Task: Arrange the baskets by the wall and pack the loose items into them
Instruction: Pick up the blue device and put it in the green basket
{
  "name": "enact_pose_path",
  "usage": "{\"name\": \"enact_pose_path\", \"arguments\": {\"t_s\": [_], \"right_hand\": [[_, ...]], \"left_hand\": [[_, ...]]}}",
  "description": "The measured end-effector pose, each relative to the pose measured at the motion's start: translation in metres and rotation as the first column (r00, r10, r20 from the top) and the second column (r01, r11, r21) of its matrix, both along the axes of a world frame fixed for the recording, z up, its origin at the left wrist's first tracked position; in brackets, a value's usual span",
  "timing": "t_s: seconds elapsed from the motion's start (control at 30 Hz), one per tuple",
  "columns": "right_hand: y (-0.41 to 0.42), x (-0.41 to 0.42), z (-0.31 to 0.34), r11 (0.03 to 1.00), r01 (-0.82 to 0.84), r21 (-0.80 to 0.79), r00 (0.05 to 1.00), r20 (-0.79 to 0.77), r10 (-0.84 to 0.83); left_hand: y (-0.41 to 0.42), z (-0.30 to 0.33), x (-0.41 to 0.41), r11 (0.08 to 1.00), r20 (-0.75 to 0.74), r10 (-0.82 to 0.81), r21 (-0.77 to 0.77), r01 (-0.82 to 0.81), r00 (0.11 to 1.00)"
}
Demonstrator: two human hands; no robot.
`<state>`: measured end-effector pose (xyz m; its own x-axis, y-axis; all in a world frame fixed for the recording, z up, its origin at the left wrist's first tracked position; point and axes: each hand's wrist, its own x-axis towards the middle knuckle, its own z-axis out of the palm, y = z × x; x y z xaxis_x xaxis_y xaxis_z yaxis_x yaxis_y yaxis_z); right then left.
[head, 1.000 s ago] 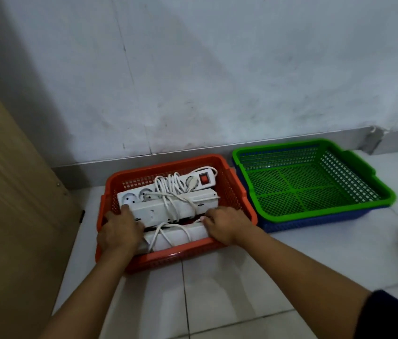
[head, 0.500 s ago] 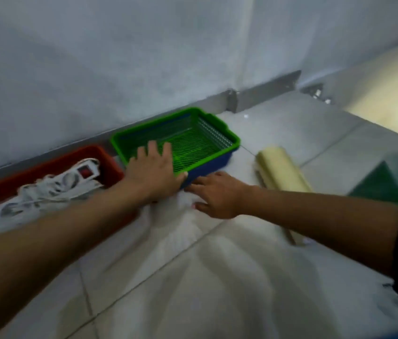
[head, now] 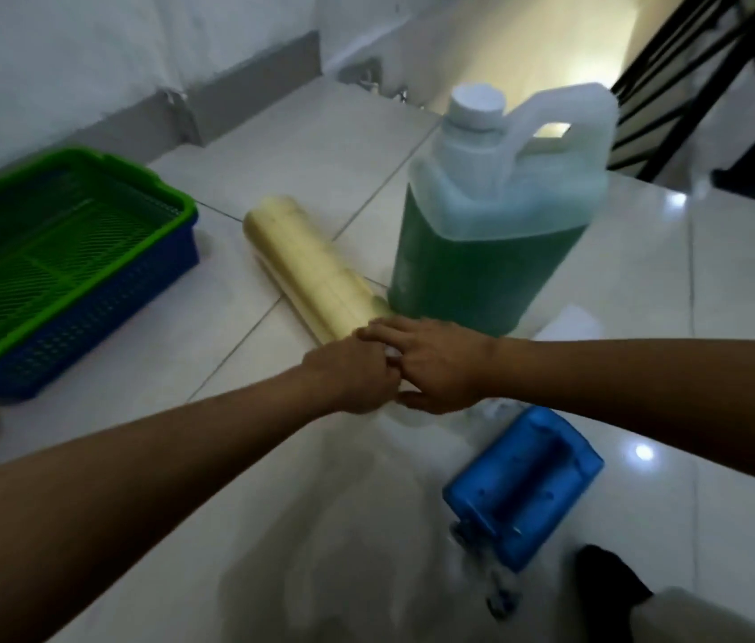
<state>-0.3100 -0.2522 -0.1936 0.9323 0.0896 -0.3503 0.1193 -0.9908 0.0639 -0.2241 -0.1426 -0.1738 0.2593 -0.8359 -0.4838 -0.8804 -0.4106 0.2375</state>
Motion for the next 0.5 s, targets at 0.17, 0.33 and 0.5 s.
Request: {"name": "enact_pose_path", "arguments": {"t_s": [0.17,0.33,0.5], "right_hand": [[-0.020,-0.070,-0.009,0.997,0.055,0.053,0.955,-0.296,-0.037],[-0.033,-0.110,-0.023,0.994,-0.021,0.105,0.908,-0.414,0.063],[-0.027,-0.113,-0.041,0.983,-0.174,0.054,0.911,-0.371,0.182]], "left_hand": [[-0.010,-0.038,-0.040,0.987,-0.263,0.098,0.146,-0.060,0.960],[-0.009,-0.068,-0.079,0.904,-0.511,0.420,0.310,-0.295,0.750],[-0.003,-0.088,-0.087,0.819,-0.610,0.573,0.445,-0.362,0.547]]}}
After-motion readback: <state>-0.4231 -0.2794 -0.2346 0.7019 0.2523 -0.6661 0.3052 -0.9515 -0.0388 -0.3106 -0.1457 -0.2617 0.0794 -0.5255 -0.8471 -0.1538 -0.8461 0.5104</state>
